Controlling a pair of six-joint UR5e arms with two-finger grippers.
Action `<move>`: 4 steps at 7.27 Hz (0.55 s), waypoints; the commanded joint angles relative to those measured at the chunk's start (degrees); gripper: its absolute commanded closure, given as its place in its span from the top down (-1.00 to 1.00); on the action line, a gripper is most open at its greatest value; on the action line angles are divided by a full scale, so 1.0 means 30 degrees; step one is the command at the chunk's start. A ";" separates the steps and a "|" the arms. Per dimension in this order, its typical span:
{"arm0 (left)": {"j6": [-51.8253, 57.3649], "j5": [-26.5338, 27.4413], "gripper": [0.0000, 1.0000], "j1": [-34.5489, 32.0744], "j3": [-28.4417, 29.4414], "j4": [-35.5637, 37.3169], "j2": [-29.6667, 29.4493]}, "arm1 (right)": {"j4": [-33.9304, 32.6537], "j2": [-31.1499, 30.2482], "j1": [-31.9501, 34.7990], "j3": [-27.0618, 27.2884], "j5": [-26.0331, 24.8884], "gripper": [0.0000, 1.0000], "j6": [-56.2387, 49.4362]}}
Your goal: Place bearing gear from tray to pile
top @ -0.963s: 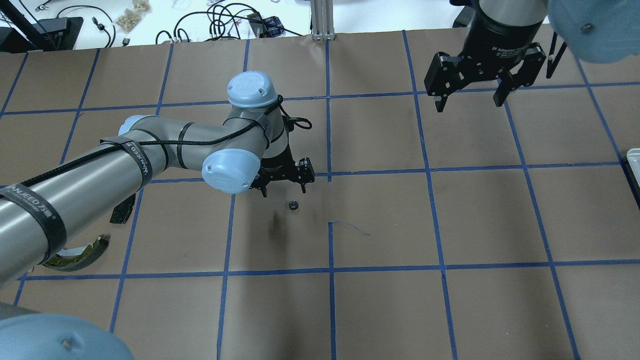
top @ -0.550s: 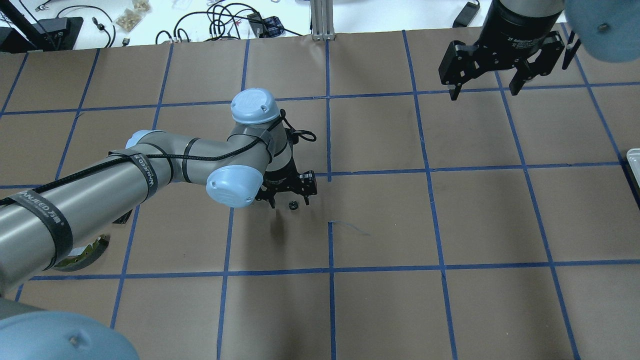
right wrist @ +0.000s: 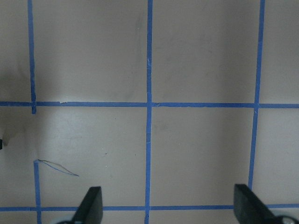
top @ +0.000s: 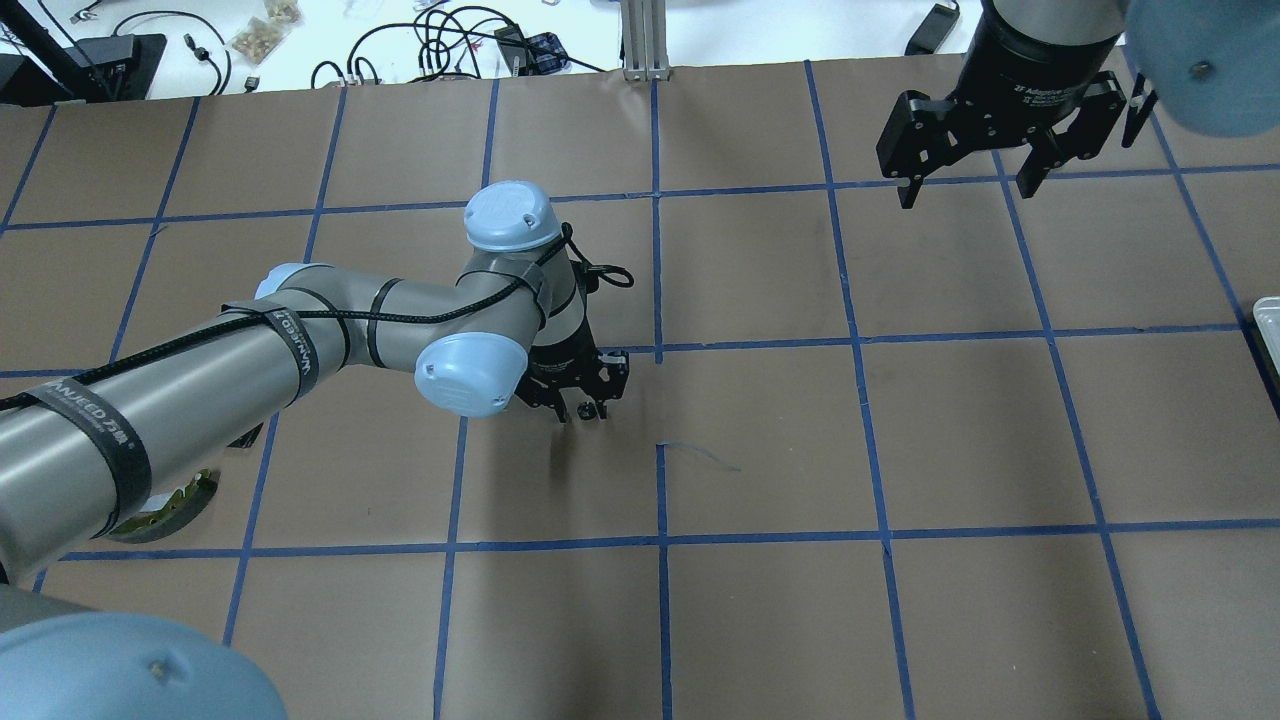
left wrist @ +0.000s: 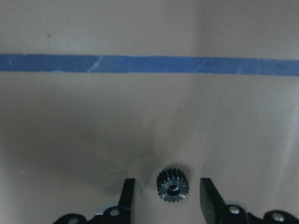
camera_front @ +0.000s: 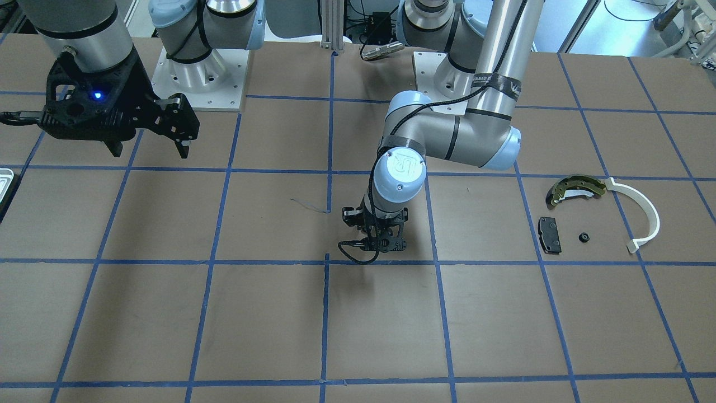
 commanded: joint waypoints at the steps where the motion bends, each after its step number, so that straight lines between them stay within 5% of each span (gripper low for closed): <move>1: -0.0010 0.0006 -0.12 -0.0003 0.0012 0.0006 -0.0003 | -0.0585 -0.0048 -0.0003 0.0531 -0.0126 1.00 -0.0234; 2: -0.0010 0.0035 -0.66 -0.0003 0.0013 0.0006 -0.0003 | -0.0586 -0.0077 0.0027 0.0560 -0.0126 1.00 -0.0235; 3: -0.0010 0.0065 -1.00 -0.0003 -0.0016 0.0006 -0.0003 | -0.0615 -0.0106 0.0027 0.0590 0.0048 1.00 -0.0206; 4: -0.0039 0.0007 -1.00 0.0142 0.0187 -0.0023 0.0084 | -0.0615 -0.0136 0.0027 0.0590 -0.0037 1.00 -0.0206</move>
